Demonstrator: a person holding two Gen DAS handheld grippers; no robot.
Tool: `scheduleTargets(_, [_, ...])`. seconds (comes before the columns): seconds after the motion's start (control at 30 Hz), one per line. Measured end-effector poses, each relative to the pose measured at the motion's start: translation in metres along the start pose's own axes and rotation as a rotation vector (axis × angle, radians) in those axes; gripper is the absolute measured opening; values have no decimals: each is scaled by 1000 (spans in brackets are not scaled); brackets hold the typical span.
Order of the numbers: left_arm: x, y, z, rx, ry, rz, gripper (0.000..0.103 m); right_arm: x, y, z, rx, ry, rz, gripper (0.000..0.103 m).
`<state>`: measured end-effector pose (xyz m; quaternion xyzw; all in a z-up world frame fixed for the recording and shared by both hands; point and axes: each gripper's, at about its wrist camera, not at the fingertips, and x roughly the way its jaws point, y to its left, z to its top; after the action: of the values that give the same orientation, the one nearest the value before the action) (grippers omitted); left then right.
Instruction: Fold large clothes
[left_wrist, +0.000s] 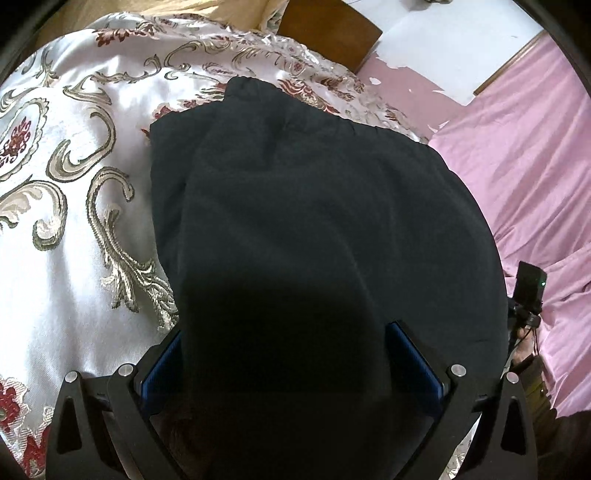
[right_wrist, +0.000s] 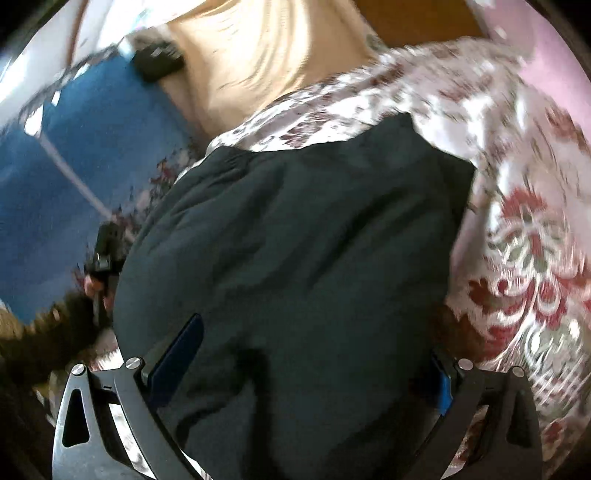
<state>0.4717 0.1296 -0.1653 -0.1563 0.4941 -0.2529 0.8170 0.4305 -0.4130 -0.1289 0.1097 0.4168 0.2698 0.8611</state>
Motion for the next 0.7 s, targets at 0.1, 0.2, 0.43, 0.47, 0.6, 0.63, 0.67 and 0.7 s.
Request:
scheduleTargets(0.1, [0,-2,-4,4,-4,1,103,-2,15,5,-64,5,-30,102])
scheduleTargets(0.2, [3,-2,-3,10,-9,2,103,-11,20,15,-96,-14,-37,102])
scheduleTargets(0.43, [1,2,-5,19,-21,-6,103,-26,-11,33,-93,-89,33,102])
scheduleTargets(0.47, [1,3,-6,20,-21,-7,103,-23,-20,34,-72,-92,57,102])
scheduleTargets(0.6, [2,4,-6,23,-21,-15,103,-6,-59,31,64,-81,159,102])
scheduleTargets(0.63, [2,4,-6,23,-20,-16,103,-2,-64,29,88,-81,172,102])
scheduleTargets(0.67, [2,4,-6,24,-19,-17,103,1,-69,28,113,-83,197,102])
scheduleTargets(0.7, [4,4,-5,25,-18,-19,103,4,-72,26,128,-84,229,102])
